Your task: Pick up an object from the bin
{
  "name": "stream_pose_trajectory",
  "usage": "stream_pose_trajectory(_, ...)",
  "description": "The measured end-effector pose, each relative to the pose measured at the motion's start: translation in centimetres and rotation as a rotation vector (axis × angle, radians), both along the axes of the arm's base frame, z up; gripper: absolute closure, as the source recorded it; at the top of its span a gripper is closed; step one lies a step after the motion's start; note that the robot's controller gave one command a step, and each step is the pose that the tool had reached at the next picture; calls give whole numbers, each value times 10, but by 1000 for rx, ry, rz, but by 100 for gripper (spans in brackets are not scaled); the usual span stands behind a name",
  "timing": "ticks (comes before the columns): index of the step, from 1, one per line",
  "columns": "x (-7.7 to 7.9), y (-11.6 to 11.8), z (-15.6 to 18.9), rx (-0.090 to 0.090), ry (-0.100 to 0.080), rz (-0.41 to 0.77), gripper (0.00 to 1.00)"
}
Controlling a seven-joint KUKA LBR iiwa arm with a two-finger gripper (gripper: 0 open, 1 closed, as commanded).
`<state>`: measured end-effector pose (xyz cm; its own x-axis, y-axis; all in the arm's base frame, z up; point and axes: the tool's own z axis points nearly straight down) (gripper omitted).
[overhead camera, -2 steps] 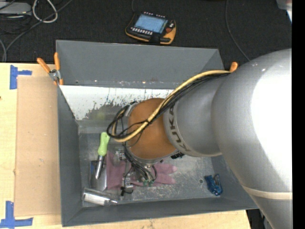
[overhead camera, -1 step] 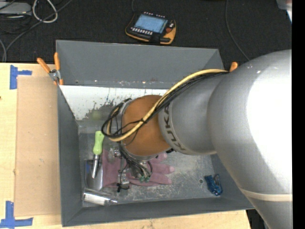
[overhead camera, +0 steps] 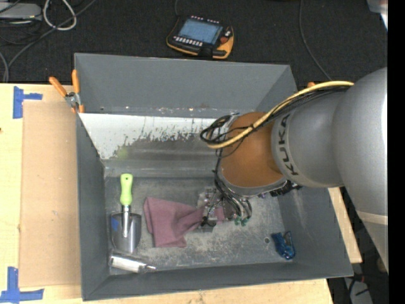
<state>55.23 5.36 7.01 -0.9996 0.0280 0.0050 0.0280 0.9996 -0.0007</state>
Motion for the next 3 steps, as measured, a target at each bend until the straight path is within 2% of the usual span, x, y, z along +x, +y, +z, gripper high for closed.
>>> stream_pose_trajectory(1,0,0,0,0,0,0,100)
stream_pose_trajectory(2,-18,-5,14,-1,4,-174,100)
stream_pose_trajectory(3,-11,-7,85,0,1,3,100)
